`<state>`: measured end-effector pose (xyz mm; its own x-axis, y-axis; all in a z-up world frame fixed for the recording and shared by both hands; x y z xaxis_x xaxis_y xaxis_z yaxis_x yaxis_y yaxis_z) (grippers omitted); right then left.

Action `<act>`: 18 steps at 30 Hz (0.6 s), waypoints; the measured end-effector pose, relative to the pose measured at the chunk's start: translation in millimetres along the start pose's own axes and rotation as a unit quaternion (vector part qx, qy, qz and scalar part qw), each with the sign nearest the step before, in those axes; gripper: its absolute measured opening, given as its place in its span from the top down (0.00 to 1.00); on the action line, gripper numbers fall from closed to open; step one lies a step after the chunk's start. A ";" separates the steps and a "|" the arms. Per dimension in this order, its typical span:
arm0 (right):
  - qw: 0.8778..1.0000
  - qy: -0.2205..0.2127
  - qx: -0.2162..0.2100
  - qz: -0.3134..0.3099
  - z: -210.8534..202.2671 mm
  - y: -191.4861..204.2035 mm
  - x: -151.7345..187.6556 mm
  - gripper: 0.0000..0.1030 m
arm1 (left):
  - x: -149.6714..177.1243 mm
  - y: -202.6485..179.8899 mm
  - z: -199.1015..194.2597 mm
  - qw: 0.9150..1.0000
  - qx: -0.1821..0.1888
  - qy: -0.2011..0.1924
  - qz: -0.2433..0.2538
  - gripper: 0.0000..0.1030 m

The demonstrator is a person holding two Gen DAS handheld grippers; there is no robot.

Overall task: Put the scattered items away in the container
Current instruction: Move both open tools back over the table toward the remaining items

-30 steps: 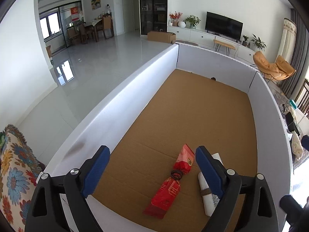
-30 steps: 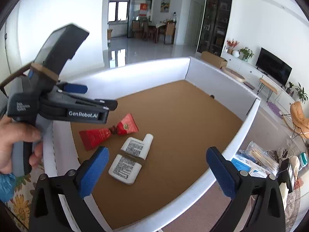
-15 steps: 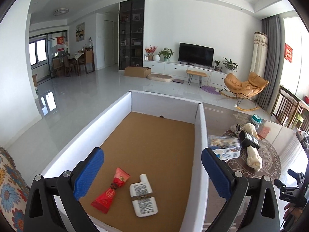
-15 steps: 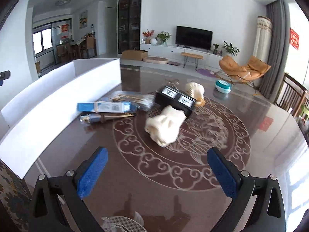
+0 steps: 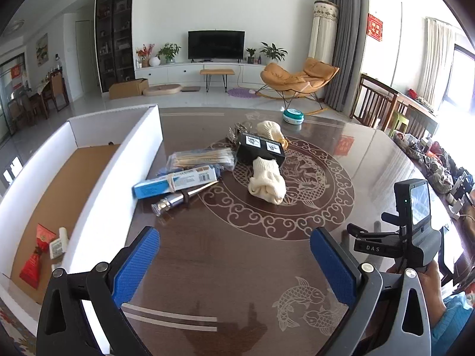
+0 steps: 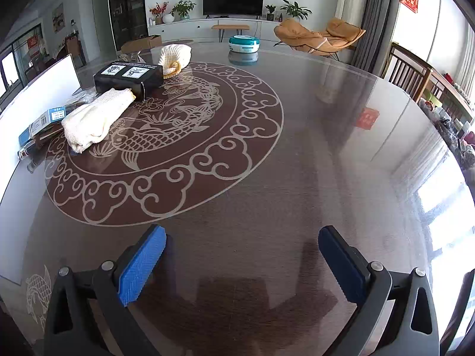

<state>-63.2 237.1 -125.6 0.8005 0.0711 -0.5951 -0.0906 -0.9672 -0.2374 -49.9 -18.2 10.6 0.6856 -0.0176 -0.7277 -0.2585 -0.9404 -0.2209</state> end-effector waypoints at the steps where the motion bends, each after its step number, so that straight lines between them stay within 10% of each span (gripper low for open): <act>1: 1.000 0.001 -0.002 0.001 0.2 -0.1 0.2 0.00 | 7.3 -3.6 13.4 1.000 0.005 0.012 -0.005 0.00; 18: 1.000 0.013 -0.016 0.015 3.5 -2.0 1.1 0.00 | 52.3 -9.9 146.7 0.993 -0.033 0.109 0.008 0.00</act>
<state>-64.2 240.0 -128.4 0.8128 0.0367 -0.5813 -0.0954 -0.9761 -0.1951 -111.3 40.0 -120.5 0.8150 -0.1001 -0.5707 -0.2312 -0.9593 -0.1619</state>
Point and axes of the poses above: each gripper's, at about its wrist camera, not at the fingertips, and z roughly the way its jaws point, y to its left, x to its underside, the point moved 7 cm from there along z, roughly the way its jaws point, and after that the axes turned 13 degrees about x, right-handed, at the moved point
